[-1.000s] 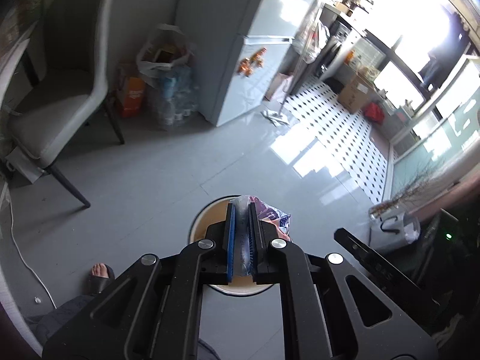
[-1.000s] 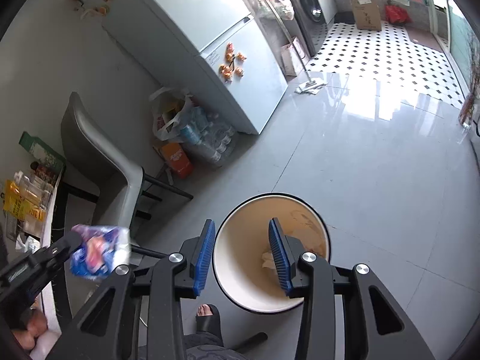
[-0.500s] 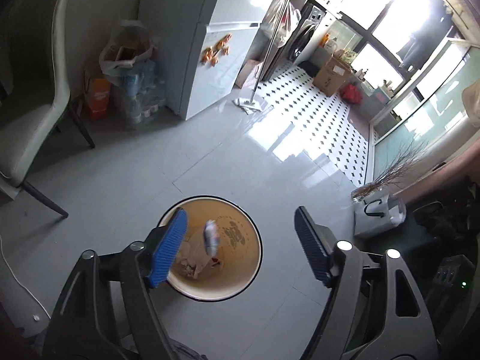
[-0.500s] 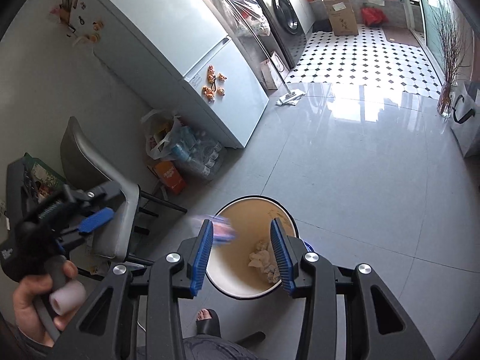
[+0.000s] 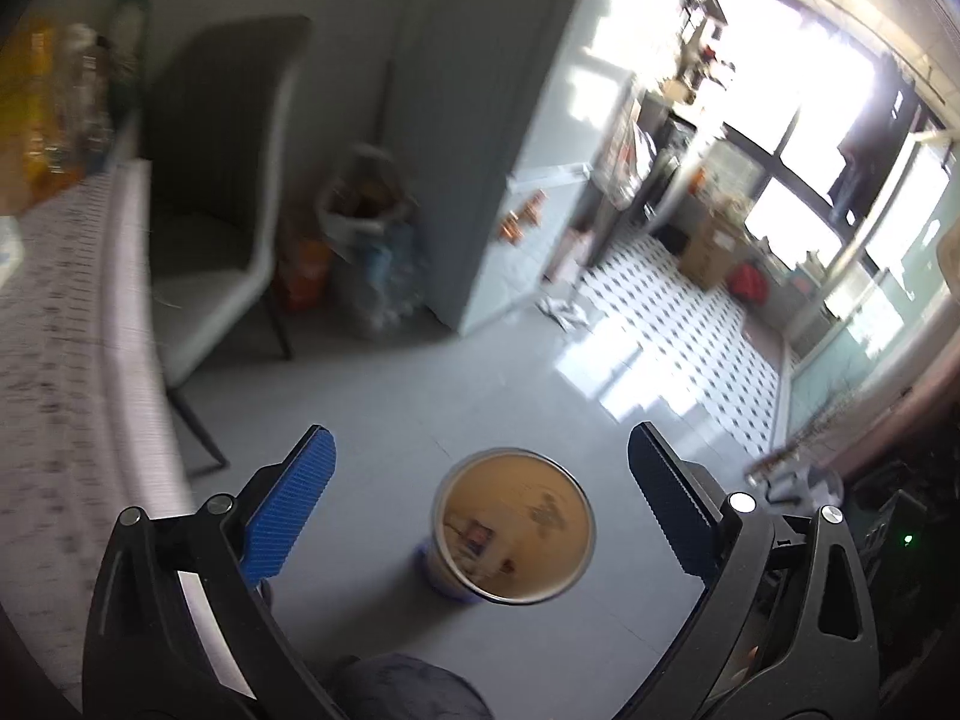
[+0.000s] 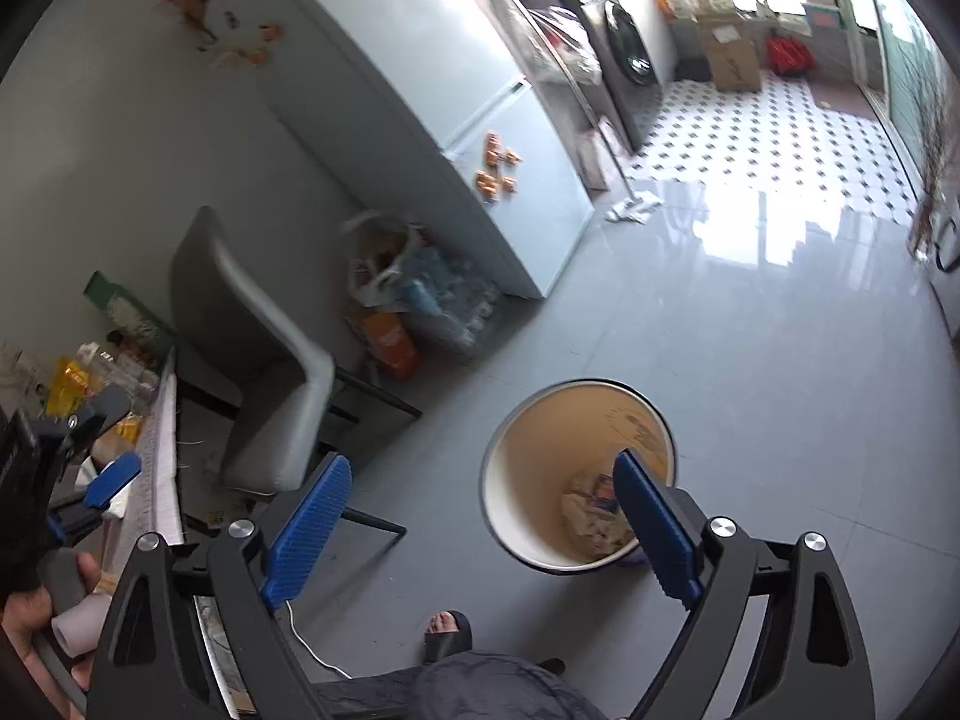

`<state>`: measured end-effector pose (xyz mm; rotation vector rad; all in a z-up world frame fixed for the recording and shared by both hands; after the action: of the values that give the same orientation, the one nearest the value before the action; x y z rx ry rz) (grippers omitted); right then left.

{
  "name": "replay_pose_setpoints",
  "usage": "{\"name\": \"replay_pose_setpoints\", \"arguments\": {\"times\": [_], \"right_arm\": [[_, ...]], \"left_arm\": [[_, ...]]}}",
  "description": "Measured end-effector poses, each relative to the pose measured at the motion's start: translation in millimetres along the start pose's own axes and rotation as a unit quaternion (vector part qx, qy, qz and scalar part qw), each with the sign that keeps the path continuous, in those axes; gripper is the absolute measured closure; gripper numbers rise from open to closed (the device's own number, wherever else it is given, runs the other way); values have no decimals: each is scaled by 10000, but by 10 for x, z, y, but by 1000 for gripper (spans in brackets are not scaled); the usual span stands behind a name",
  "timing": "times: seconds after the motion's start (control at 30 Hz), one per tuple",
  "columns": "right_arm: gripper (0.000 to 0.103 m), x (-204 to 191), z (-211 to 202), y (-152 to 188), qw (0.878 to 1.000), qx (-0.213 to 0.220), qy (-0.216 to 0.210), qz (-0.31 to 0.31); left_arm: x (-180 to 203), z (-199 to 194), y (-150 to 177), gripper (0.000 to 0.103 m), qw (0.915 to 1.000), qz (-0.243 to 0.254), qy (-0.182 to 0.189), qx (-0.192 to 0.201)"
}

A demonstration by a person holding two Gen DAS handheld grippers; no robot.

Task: Collect trash
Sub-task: 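Bring both tools back to the table toward the plastic bottle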

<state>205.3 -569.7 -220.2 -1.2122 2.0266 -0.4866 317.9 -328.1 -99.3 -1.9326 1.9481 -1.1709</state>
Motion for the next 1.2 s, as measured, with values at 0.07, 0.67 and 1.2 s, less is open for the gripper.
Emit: {"name": "replay_pose_setpoints", "arguments": {"times": [0.07,0.67,1.2], "right_arm": [[11,-210,-85,-45,9998,125,-46,-136],[7,-1903,-583,63,9863,513,-519,-1478],[7,-3027,-617,325,9633,710,-672,-2499]], "left_arm": [[-167,-225,-54,6,9997,-177,16,151],[-1488,-1776,-146,6,9733,-1058,-1008,1770],[-2279,-2483,10,6,9488,-1151,-1717,2388]]}}
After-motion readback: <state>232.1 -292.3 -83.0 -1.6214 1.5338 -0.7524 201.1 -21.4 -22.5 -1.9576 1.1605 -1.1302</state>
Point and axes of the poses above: each gripper's, at about its wrist camera, not at the fingertips, and z roughly the way its jaws point, x to its right, y to its underside, the point moved 5 cm from there along z, roughly the way its jaws point, and after that the axes turned 12 degrees about -z, right-handed, at the moved point
